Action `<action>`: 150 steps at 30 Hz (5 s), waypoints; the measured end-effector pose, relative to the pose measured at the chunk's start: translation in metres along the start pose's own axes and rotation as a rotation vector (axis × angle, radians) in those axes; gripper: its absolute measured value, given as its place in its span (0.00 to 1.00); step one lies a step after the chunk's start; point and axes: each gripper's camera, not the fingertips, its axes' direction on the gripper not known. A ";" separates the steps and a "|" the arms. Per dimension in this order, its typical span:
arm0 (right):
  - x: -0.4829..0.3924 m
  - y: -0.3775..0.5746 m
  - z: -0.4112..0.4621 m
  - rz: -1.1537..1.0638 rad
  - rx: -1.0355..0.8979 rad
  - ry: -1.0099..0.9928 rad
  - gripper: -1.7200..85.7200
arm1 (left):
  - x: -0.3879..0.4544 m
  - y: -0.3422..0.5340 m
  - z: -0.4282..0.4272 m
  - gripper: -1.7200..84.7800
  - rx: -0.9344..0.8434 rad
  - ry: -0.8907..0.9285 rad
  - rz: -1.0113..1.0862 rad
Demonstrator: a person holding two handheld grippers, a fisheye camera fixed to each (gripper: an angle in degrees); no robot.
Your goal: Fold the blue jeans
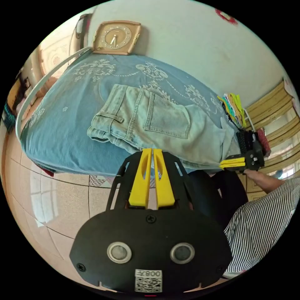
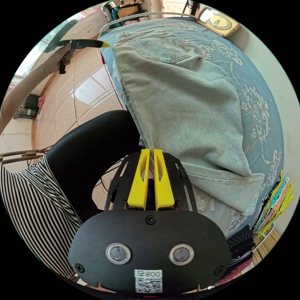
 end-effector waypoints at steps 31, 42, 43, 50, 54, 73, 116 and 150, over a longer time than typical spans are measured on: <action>0.027 -0.041 0.076 0.064 -0.016 -0.090 0.05 | -0.193 0.123 0.028 0.06 0.241 0.324 -0.732; 0.050 -0.033 0.122 0.066 0.036 -0.067 0.05 | -0.071 0.137 0.031 0.04 0.428 0.496 -0.556; 0.053 -0.030 0.128 0.068 0.051 -0.058 0.05 | -0.029 0.119 0.040 0.04 0.366 0.514 -0.451; 0.071 -0.016 0.164 0.090 0.086 -0.024 0.05 | 0.206 0.034 0.158 0.02 -0.096 0.418 0.002; 0.087 -0.007 0.185 0.117 0.113 -0.042 0.05 | 0.255 0.029 0.185 0.02 -0.145 0.347 0.009; 0.368 0.146 0.255 0.780 0.450 -0.344 0.10 | 0.677 -0.124 0.274 0.04 -0.256 0.277 0.514; 0.441 0.156 0.553 1.005 0.461 -0.343 0.02 | 1.081 -0.227 0.270 0.03 -0.260 0.177 0.613; 0.161 0.439 0.920 1.368 0.890 -0.773 0.02 | 1.398 -0.243 0.368 0.03 -0.558 -0.101 0.882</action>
